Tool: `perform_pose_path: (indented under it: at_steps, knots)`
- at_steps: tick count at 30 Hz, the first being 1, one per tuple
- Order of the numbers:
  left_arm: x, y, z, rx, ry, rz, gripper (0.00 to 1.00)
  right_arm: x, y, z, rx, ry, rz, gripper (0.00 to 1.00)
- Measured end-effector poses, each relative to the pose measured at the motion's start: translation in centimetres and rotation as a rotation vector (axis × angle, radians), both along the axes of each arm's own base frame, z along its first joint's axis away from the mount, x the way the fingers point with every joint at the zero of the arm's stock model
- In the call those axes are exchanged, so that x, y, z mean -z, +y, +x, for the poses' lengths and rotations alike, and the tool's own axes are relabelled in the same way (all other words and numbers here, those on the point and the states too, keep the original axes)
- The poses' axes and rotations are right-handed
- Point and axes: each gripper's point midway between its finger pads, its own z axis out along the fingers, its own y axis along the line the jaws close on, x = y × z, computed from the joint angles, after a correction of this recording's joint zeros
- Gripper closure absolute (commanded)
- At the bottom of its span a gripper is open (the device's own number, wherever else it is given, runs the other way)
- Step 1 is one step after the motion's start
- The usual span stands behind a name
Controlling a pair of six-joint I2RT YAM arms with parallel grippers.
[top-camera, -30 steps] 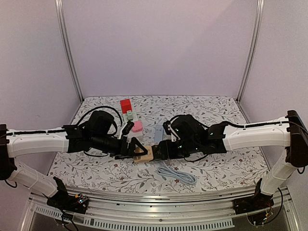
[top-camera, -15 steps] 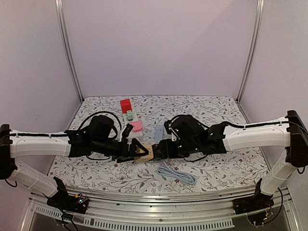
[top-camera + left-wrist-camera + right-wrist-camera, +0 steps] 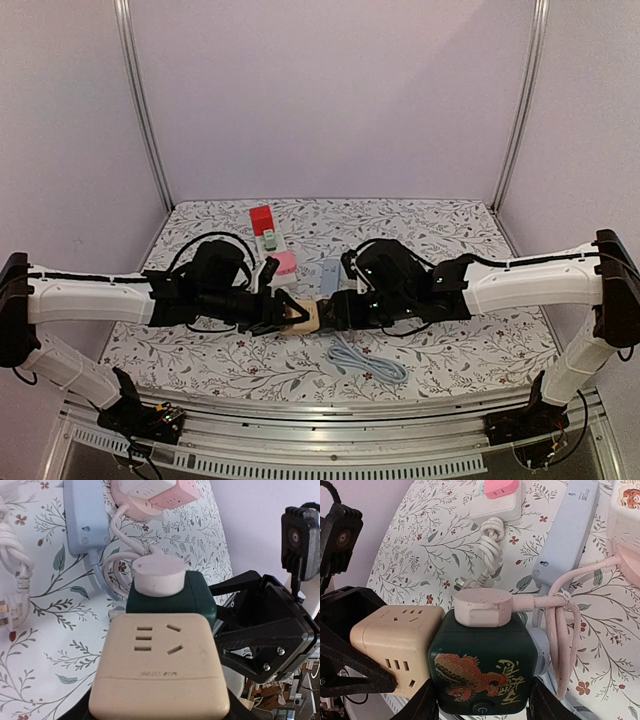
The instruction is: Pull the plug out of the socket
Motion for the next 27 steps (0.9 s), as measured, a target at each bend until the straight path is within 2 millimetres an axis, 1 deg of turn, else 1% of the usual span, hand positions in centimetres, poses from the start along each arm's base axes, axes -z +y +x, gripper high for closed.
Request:
perform_pose_path:
  at_steps: [6,14,18,21,24,27]
  knots:
    - [0.0,0.1,0.0,-0.001,0.006,0.013,0.76,0.1,0.0,0.0,-0.026,-0.026,-0.008,0.75]
    - [0.2,0.3,0.0,0.013,0.003,0.066,0.79,0.5,0.2,-0.4,-0.103,-0.075,-0.02,0.76]
    - [0.4,0.5,0.2,0.009,0.004,0.085,0.8,1.0,0.1,-1.2,-0.167,-0.095,-0.041,0.76]
    - [0.6,0.5,0.2,0.011,0.003,0.093,0.81,1.1,0.2,-1.5,-0.177,-0.093,-0.043,0.76]
    - [0.6,0.5,0.2,0.013,0.001,0.093,0.82,1.1,0.2,-1.5,-0.162,-0.077,-0.038,0.71]
    - [0.6,0.5,0.2,0.015,-0.003,0.094,0.83,1.1,0.2,-1.5,-0.139,-0.056,-0.027,0.62]
